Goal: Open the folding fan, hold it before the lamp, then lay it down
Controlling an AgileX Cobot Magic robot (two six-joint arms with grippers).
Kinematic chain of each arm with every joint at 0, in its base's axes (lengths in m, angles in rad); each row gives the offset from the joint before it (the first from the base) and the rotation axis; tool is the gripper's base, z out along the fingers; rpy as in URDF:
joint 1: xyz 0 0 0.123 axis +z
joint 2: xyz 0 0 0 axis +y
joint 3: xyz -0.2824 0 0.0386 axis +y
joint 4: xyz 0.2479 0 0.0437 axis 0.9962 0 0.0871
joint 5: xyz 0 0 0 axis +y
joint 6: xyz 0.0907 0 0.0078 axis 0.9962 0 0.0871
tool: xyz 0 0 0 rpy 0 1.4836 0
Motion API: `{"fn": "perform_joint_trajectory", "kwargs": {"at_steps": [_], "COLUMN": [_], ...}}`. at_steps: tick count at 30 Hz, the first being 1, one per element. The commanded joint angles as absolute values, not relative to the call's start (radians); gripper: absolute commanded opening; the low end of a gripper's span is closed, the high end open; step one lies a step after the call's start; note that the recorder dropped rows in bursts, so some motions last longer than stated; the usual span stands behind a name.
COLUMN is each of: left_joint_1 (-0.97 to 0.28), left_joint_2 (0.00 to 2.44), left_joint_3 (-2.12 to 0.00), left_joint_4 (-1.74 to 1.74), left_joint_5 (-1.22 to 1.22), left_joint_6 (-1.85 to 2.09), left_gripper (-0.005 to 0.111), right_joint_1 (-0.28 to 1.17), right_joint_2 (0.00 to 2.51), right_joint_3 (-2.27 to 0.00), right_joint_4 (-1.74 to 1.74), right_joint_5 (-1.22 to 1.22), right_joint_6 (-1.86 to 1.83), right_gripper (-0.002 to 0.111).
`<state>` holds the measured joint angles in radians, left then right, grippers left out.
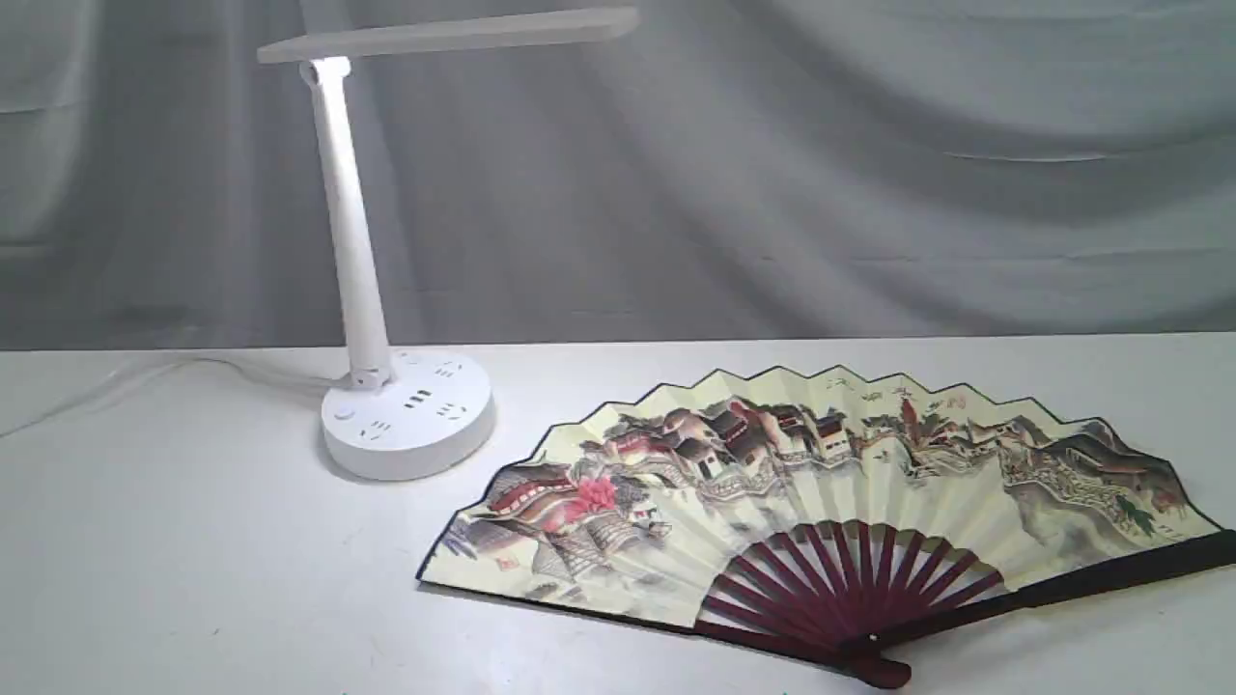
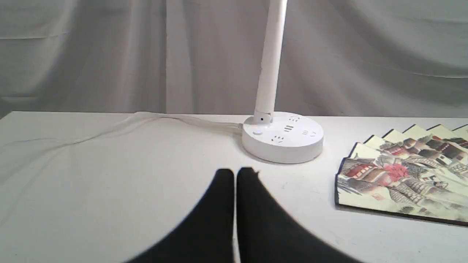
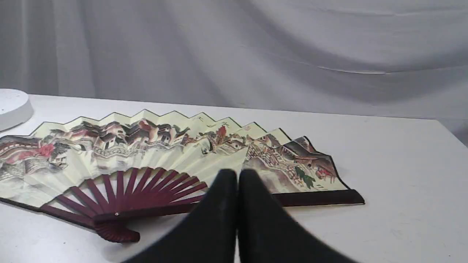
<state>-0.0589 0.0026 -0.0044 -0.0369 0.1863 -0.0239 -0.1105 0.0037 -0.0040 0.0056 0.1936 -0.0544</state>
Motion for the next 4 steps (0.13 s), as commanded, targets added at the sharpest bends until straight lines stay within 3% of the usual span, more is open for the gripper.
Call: {"fn": "perform_joint_trajectory", "kwargs": {"at_steps": [1,4], "left_joint_1": [-0.058,-0.058], "left_joint_2": [0.0,0.0], "left_joint_3": [0.0,0.0], "left_joint_4": [-0.045,-0.045], "left_joint_5": [0.185,0.185], "left_joint_6": [-0.026,-0.026], "left_gripper": [0.0,0.0], "right_joint_1": [-0.107,-0.107], "right_joint_2": [0.0,0.0], "right_joint_3": [0.0,0.0], "right_joint_4": [0.01,0.01], "right_joint_5": [0.191,0.191], "right_joint_6": [-0.05,-0.05], "right_gripper": [0.0,0.0]}}
